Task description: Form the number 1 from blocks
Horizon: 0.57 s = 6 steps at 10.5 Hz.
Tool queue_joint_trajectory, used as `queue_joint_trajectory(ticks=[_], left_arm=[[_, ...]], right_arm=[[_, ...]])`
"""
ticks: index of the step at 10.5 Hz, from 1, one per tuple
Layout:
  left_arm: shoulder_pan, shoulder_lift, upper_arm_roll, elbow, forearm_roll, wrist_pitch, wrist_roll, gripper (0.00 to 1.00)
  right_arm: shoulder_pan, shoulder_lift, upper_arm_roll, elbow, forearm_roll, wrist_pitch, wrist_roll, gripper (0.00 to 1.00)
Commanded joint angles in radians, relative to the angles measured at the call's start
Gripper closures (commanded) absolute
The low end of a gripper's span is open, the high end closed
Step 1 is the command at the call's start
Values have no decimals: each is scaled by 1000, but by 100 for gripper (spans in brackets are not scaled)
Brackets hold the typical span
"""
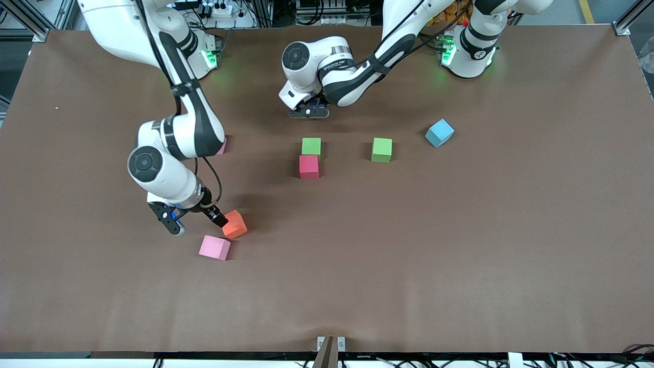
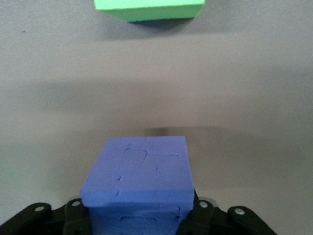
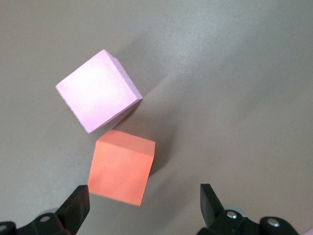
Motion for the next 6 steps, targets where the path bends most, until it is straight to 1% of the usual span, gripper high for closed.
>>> queue_joint_trajectory(ticks=[1, 2, 3, 4, 6], left_arm=[[0, 48, 7, 61, 28, 7, 6, 100], [-1, 69, 11, 86, 28, 7, 6, 100], [-3, 80, 25, 109, 43, 7, 6, 100], [-9, 88, 31, 109, 57, 7, 6, 100], [-20, 89, 57, 111, 71, 6, 9, 100]], right_arm=[[43, 59, -50, 57, 57, -4, 50, 0], [60, 68, -69, 69, 77, -6, 50, 0], [69, 76, -73, 76, 81, -4, 50, 0], [71, 90, -78, 93, 82, -4, 52, 0], [77, 130, -87, 138, 122, -4, 56, 0]])
